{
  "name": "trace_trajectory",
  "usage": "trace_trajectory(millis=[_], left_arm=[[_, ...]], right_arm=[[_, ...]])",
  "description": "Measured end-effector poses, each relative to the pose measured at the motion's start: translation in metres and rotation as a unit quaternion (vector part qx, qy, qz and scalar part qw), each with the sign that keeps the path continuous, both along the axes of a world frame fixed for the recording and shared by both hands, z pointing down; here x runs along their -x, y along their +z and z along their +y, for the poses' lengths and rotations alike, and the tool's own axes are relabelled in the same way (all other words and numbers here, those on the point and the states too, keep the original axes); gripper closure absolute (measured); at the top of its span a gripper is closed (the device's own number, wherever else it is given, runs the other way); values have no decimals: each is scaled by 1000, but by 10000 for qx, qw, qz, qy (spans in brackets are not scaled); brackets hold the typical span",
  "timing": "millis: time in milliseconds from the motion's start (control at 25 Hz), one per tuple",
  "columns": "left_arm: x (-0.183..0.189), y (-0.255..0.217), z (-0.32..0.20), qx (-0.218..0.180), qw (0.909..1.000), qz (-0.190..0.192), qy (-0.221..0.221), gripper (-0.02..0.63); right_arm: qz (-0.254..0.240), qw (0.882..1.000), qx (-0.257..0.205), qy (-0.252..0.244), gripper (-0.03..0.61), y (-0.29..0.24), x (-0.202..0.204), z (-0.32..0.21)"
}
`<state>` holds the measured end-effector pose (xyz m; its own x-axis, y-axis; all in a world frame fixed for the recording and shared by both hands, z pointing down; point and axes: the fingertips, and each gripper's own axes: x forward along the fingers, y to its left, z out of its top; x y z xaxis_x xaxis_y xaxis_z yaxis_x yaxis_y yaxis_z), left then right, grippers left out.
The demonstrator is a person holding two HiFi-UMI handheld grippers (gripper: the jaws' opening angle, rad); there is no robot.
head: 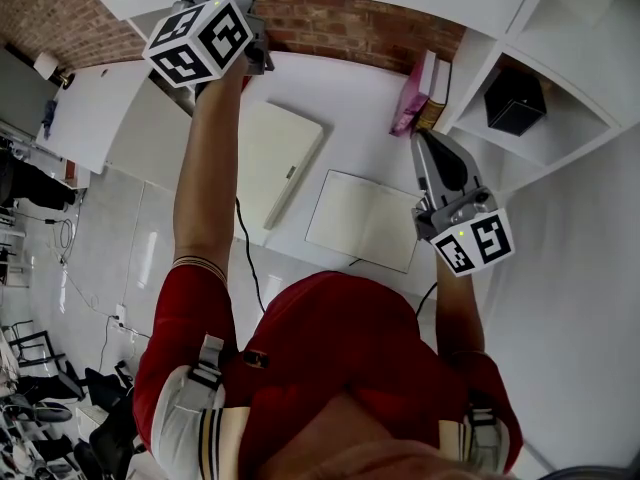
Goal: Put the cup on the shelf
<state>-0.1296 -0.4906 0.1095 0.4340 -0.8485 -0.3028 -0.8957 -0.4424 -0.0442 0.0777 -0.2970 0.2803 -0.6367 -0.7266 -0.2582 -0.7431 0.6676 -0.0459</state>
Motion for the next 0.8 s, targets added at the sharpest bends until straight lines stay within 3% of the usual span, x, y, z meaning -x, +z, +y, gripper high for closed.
trace_trajectory(millis=[520, 800], left_arm=[[-6, 16, -15, 231, 9997, -69, -25, 563], [-8, 24, -11, 246, 9995, -116, 137, 492]], right_arm=[[-15, 10000, 47, 37, 581, 4, -3, 3], [-18, 10000, 91, 36, 581, 9, -3, 4]])
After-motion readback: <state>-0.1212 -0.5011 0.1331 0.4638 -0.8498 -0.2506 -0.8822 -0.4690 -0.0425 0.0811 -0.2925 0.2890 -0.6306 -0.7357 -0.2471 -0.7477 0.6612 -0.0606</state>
